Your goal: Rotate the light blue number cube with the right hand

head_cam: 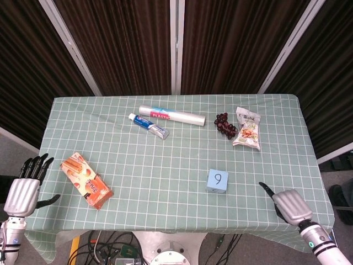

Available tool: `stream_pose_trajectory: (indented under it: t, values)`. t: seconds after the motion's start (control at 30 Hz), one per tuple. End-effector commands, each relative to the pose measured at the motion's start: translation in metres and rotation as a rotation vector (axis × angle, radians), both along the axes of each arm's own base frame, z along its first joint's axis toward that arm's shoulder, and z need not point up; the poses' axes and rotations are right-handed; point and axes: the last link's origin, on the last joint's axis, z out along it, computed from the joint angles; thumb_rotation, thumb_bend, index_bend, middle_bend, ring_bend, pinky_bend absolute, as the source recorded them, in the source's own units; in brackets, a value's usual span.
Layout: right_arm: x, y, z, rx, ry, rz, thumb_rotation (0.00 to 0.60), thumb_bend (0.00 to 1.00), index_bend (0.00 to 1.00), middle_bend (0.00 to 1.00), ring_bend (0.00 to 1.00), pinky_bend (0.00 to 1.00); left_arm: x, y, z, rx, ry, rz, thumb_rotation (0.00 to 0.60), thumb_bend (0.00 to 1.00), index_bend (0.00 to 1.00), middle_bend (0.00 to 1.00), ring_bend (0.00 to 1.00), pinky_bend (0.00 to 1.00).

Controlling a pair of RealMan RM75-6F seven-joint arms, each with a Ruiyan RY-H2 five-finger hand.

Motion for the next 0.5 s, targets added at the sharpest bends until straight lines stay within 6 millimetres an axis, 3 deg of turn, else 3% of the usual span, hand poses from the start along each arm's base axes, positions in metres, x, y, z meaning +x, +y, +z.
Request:
stream_pose_trajectory:
  t: [0.03,0.5]
  values:
    - [0.022,-0.008,-0.012,0.113,0.020,0.049,0.600,1.00,0.00,0.93,0.82,0.72,-0.001,0.000,0.001,0.002,0.000,0.003,0.600,0.00,0.07,0.00,0.00,0.00]
    - [0.057,-0.025,-0.047,0.243,0.058,0.117,0.600,1.00,0.00,0.93,0.82,0.72,-0.010,-0.002,0.005,0.013,-0.007,0.026,0.600,0.00,0.07,0.00,0.00,0.00]
